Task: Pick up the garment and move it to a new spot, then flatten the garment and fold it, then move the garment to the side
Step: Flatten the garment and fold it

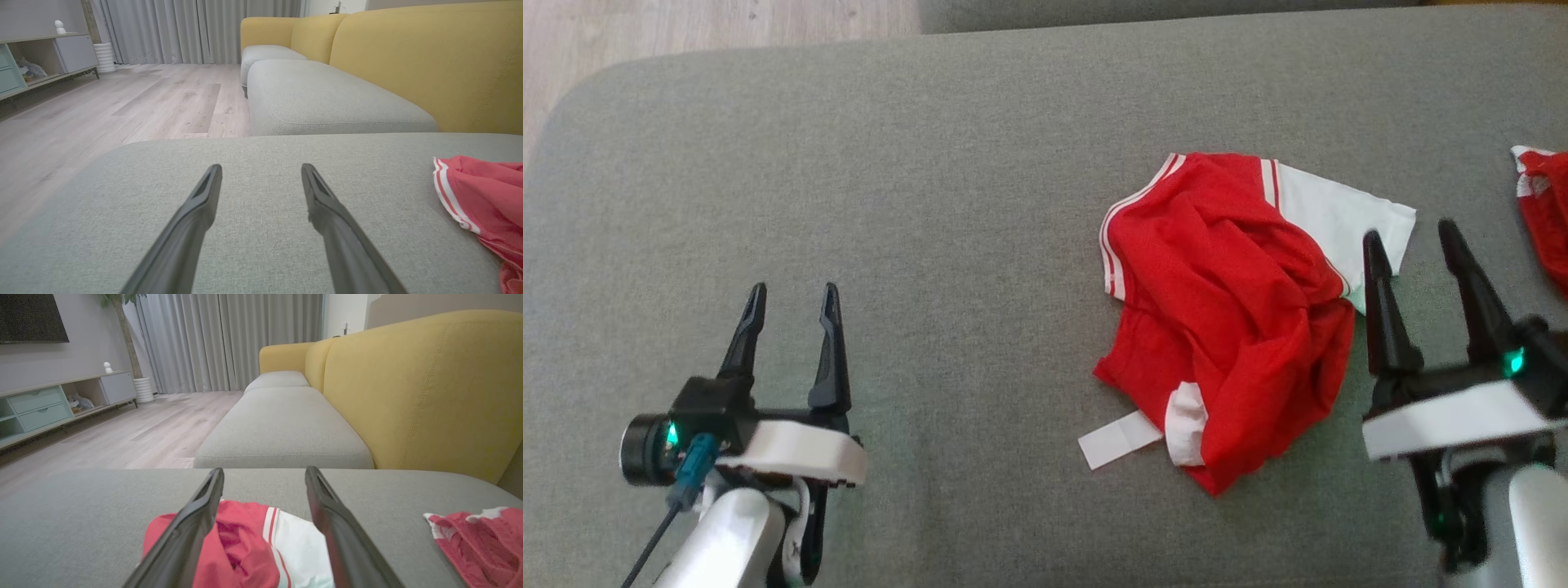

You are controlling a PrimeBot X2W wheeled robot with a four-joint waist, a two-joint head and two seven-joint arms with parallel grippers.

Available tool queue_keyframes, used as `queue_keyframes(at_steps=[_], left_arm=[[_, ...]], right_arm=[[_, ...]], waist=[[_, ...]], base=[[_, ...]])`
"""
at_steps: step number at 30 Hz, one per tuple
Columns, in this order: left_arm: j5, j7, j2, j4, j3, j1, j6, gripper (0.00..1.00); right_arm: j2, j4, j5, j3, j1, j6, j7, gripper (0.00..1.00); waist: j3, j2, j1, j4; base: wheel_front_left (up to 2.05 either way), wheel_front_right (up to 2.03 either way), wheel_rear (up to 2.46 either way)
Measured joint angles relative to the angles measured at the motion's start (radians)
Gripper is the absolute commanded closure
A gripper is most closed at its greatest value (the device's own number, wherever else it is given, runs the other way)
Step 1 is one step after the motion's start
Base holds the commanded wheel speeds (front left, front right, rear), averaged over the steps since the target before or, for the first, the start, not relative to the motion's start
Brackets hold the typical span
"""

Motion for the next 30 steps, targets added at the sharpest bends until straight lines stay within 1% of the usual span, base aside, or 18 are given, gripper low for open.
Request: queue_keyframes(at_steps=[5,11,17,20,22,24,27,30], left_arm=[[0.000,0.000,0.012,-0.016,0.012,0.019,0.021,0.00],[0.000,0.001,0.022,-0.032,0.020,0.022,0.038,0.00],[0.002,0.001,0.023,-0.054,0.017,0.023,0.043,0.00],[0.015,0.009,0.018,-0.066,-0.013,0.013,0.046,0.00],[0.031,0.038,-0.003,-0.071,-0.058,-0.011,0.031,0.00],[0.046,0.071,-0.039,-0.069,-0.124,-0.055,0.000,0.00],[0.067,0.100,-0.114,-0.046,-0.224,-0.134,-0.058,0.00],[0.068,0.124,-0.193,0.022,-0.305,-0.199,-0.112,0.00]], right_arm=[[0.025,-0.053,-0.001,-0.007,0.074,0.000,0.022,0.00],[0.036,-0.081,-0.001,-0.007,0.082,0.000,0.040,0.00],[0.041,-0.088,-0.001,-0.007,0.082,0.000,0.049,0.00],[0.042,-0.093,-0.001,-0.007,0.082,0.000,0.050,0.00],[0.043,-0.097,-0.001,-0.008,0.082,0.000,0.053,0.00],[0.044,-0.101,0.000,-0.008,0.081,0.000,0.054,0.00],[0.045,-0.104,0.002,-0.008,0.080,0.000,0.056,0.00],[0.045,-0.103,0.002,-0.007,0.077,0.000,0.056,0.00]], waist=[[-0.010,0.0000,0.0000,-0.001],[-0.004,0.0000,0.0000,-0.005],[0.003,0.0000,0.0000,-0.005],[0.011,0.0000,0.0000,-0.006],[0.019,0.0000,0.0000,-0.006],[0.030,0.0000,0.0001,-0.007],[0.049,0.0000,0.0001,-0.012],[0.066,0.0000,0.0001,-0.022]], base=[[0.00,0.00,0.00],[0.00,0.00,0.00],[0.00,0.00,0.00],[0.00,0.00,0.00],[0.00,0.00,0.00],[0.00,0.00,0.00],[0.00,0.00,0.00],[0.00,0.00,0.00]])
